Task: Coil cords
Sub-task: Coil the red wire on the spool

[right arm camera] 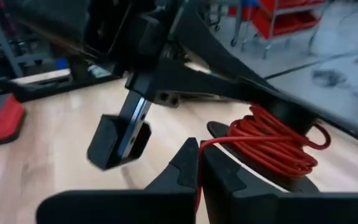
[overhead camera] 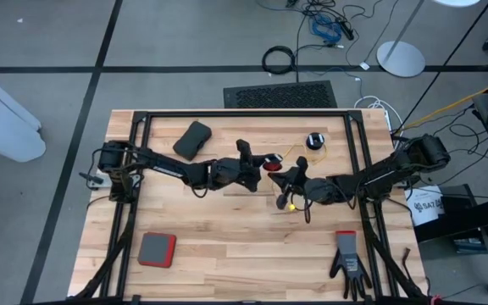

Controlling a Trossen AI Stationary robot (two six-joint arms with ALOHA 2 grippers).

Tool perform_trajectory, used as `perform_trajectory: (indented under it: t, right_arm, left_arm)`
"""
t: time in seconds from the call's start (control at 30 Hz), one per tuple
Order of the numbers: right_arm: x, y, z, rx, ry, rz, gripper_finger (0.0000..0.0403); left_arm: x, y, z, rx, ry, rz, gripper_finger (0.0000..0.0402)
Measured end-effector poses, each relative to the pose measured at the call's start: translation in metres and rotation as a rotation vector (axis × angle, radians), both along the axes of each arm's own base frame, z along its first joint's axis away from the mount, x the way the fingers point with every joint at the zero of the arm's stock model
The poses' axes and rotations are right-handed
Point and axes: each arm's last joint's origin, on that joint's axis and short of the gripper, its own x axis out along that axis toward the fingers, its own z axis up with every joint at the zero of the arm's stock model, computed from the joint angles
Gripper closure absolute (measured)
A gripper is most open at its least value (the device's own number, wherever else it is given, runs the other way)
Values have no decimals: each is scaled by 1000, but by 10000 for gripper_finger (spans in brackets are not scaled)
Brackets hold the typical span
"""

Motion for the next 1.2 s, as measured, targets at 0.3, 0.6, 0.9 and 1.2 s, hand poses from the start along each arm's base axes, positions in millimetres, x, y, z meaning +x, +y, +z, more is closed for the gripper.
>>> perform_trajectory:
  t: [0.3, 0.6, 0.9, 1.2]
  right_arm:
    - [1, 5, 12, -190, -4, -135, 403]
    - [10, 2, 8, -295, -8, -181, 403]
    - [23, 7, 5, -377, 48, -173, 403]
    - [21, 10, -4, -350, 102, -181, 390]
  left_arm:
    - [0, 24, 8, -272, -245, 30, 398]
    - [2, 23, 15, -403, -380, 8, 398]
    - [3, 21, 10, -453, -332, -19, 398]
    - [1, 17, 5, -541, -318, -8, 398]
